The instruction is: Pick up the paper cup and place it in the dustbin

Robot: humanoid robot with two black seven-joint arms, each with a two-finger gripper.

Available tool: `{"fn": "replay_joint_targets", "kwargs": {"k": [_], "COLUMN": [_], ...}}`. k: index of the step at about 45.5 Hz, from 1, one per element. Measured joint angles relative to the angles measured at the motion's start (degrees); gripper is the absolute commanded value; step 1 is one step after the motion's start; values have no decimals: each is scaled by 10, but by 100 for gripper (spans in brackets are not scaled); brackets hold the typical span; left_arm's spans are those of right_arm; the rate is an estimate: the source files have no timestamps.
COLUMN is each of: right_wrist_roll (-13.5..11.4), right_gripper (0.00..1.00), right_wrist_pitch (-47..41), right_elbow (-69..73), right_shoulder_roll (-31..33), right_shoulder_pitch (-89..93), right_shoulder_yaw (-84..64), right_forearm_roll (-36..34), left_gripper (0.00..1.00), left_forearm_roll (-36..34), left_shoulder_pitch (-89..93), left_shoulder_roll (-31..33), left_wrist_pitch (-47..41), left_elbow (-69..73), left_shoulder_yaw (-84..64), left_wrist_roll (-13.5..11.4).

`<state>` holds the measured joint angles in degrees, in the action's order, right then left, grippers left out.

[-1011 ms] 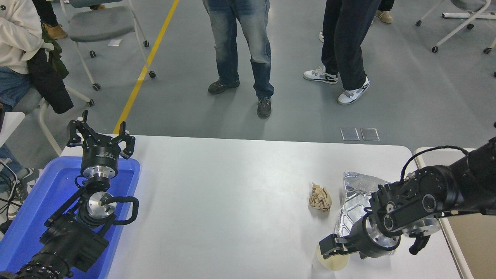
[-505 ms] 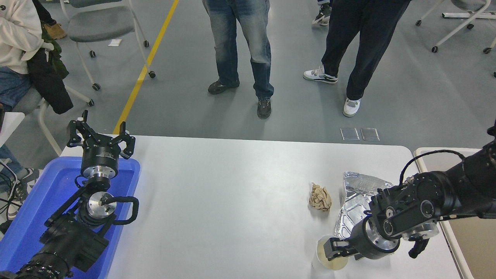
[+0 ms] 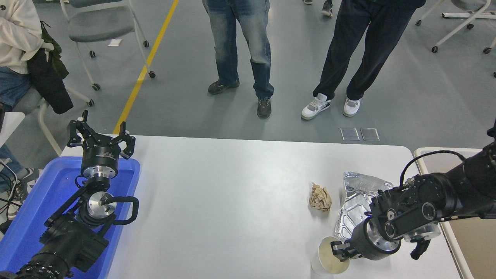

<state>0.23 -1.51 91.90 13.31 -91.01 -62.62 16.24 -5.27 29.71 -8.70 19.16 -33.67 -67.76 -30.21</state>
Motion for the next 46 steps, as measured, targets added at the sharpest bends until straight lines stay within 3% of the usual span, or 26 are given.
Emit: {"fn": "replay_joint_targets", "kwargs": {"k": [12, 28, 46], "right_wrist_roll": [0, 2, 1], "right_gripper": [0, 0, 0], "right_wrist_pitch": [-43, -238, -393], "right_elbow": [31, 50, 53], "right_shoulder_roll": [36, 111, 137], "right_shoulder_pitch": [-77, -301, -489], "right_shoulder_yaw": [-8, -40, -65], "right_forearm_roll": [-2, -3, -2], "left_gripper": [99, 99, 99], "left_forearm_roll": [0, 0, 0], "left_shoulder_pitch": [0, 0, 0], "left_shoulder_roll": [0, 0, 0], "left_wrist_pitch": [0, 0, 0], "left_elbow": [0, 0, 0], "left_shoulder_yaw": [0, 0, 0], "left_wrist_roll": [0, 0, 0]}}
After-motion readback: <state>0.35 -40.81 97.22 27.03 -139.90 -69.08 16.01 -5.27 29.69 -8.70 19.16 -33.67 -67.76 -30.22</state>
